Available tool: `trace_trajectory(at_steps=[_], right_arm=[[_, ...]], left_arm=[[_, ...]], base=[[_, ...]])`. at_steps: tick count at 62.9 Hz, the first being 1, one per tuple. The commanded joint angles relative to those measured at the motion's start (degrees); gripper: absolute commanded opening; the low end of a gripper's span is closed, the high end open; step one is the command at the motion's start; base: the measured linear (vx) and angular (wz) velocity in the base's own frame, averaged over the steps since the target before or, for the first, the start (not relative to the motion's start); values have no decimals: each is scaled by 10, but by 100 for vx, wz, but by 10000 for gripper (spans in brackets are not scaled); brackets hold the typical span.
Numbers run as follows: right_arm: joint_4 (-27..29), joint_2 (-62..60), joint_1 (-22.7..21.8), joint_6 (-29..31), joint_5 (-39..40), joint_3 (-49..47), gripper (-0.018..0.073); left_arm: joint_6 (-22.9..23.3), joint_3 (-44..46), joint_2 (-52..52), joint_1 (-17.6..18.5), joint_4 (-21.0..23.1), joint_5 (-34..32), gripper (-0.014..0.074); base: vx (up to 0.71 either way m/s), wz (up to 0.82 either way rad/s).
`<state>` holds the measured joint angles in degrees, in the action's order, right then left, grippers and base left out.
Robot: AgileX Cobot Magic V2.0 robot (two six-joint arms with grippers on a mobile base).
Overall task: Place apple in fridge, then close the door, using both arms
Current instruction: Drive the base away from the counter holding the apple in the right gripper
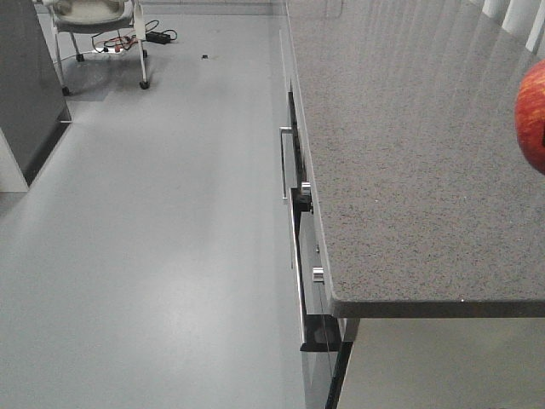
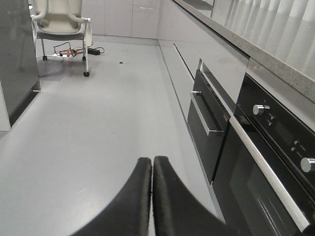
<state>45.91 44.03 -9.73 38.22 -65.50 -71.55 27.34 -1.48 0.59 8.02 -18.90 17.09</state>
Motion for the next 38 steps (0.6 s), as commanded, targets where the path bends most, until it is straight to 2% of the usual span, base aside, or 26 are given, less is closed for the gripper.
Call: trace_trajectory(at_steps=[1, 38], right_arm=[[29, 1, -2, 6, 34, -12, -6], [29, 1, -2, 6, 34, -12, -6]], left_arm=[[2, -12, 3, 0, 0, -37, -6], [2, -12, 3, 0, 0, -37, -6]], base=[[0, 0], [0, 0]])
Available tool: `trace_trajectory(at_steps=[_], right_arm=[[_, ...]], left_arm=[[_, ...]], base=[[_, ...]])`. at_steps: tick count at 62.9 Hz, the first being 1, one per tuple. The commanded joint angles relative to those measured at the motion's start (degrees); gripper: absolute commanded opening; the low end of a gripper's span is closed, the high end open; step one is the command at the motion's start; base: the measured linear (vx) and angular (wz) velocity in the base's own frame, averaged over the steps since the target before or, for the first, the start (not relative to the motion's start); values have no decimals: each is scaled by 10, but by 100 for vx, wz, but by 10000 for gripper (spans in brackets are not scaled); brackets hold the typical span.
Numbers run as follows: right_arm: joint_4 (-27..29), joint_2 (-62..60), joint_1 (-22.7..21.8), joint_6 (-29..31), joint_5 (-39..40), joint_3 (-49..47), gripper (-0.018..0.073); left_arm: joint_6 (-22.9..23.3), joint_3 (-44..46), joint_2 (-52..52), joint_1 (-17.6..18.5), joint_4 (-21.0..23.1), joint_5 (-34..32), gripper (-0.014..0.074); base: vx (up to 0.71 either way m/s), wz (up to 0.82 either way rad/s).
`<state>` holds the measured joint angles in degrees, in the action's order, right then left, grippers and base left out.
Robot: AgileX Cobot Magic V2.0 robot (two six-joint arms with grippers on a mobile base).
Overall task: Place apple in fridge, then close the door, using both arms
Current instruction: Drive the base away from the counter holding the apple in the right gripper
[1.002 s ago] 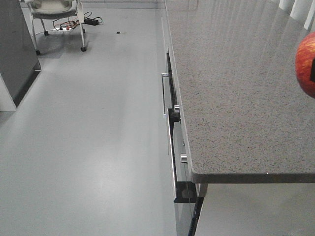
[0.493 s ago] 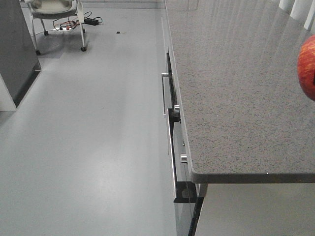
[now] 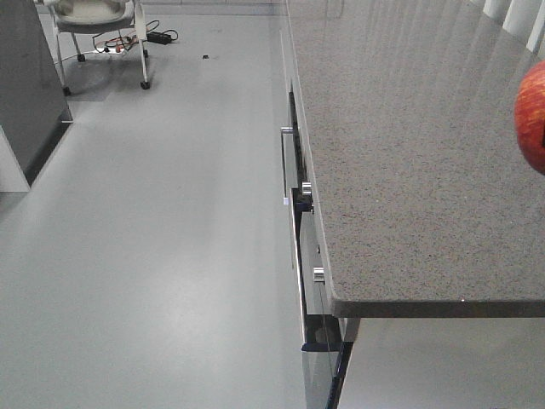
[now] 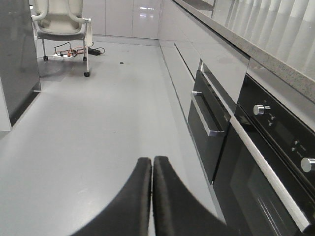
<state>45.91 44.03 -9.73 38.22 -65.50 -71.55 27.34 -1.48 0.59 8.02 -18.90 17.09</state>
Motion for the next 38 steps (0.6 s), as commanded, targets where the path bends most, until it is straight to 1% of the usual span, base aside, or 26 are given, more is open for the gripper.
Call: trace_trajectory(at_steps=[1, 20, 38], right_arm=[[29, 1, -2, 6, 34, -12, -6], [30, -2, -2, 6, 34, -12, -6], [30, -2, -2, 6, 34, -12, -6]], left_arm=[[2, -12, 3, 0, 0, -37, -6], [2, -12, 3, 0, 0, -37, -6], [2, -12, 3, 0, 0, -37, -6]], base=[[0, 1], [-2, 8], [-4, 31]])
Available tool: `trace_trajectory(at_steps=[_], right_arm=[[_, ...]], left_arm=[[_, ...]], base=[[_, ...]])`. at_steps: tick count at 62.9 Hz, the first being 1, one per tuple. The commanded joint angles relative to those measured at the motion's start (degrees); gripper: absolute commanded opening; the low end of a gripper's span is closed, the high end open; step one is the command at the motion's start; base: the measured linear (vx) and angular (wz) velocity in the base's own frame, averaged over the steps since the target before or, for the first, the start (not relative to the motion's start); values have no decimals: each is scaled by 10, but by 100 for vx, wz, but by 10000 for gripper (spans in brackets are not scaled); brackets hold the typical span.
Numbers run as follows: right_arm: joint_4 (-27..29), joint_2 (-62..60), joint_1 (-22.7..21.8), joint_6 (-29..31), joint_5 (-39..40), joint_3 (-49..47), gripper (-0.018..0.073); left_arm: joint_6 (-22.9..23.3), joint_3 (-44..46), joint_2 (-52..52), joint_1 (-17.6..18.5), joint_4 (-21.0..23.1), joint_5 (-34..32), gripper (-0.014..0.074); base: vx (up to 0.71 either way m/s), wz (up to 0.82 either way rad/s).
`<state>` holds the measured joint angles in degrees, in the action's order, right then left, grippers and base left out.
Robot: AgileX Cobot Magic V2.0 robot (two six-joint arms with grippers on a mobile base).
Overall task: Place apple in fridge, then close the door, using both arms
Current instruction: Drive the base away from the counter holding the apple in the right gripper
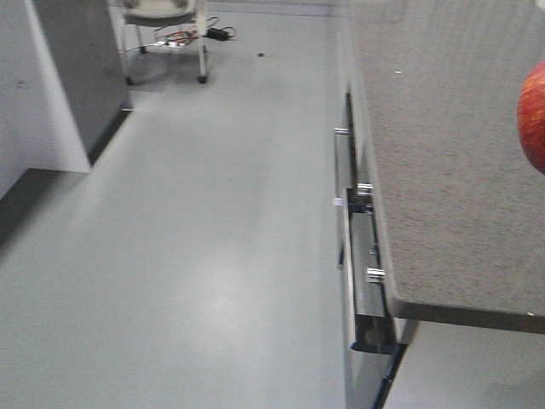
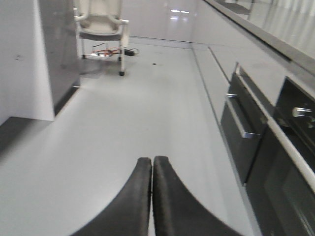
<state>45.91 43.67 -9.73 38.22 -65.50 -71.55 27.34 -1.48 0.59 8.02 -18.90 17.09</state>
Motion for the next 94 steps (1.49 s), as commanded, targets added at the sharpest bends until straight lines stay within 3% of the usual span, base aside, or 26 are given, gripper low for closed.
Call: trace_trajectory(at_steps=[1, 94], right_arm=[[30, 1, -2, 6, 34, -12, -6], [30, 1, -2, 6, 34, -12, -6]], left_arm=[[2, -12, 3, 0, 0, -37, -6], [2, -12, 3, 0, 0, -37, -6]], base=[[-4, 44], [-3, 53]])
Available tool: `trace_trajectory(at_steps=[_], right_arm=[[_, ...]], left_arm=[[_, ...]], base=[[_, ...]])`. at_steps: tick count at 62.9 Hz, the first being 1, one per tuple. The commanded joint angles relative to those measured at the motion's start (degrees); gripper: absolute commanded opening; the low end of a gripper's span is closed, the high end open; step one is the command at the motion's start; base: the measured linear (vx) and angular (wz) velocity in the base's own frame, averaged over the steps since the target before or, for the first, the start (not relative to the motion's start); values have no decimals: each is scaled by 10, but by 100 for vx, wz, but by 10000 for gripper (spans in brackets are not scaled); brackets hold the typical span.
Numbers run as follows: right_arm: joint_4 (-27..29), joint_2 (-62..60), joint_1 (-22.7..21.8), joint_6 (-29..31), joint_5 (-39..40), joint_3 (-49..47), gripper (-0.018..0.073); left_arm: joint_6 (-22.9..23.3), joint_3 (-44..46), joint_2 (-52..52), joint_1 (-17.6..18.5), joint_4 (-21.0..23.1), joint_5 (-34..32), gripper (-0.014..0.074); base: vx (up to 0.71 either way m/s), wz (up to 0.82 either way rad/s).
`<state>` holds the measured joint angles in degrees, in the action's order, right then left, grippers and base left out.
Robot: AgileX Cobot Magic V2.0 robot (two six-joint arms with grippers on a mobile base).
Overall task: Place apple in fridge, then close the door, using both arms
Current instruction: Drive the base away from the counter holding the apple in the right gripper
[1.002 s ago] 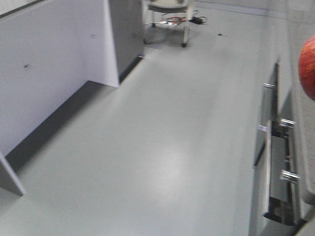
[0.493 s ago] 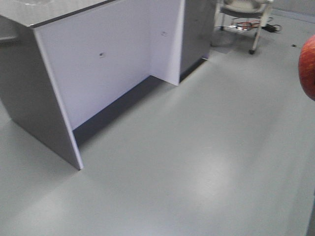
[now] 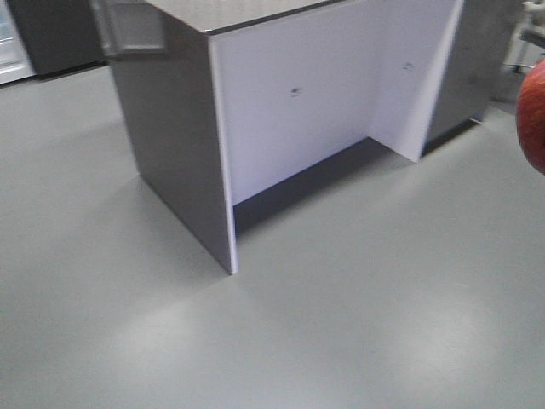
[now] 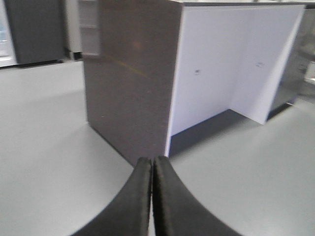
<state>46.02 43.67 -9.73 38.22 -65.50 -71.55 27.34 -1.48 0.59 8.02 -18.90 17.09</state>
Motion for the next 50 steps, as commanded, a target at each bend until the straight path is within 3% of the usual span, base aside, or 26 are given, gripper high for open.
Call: trace_trajectory(at_steps=[1, 50], right_arm=[[29, 1, -2, 6, 34, -12, -6], [29, 1, -2, 6, 34, -12, -6]], left_arm=[[2, -12, 3, 0, 0, -37, -6], [2, -12, 3, 0, 0, -37, -6]], base=[[-1, 55], [2, 42]])
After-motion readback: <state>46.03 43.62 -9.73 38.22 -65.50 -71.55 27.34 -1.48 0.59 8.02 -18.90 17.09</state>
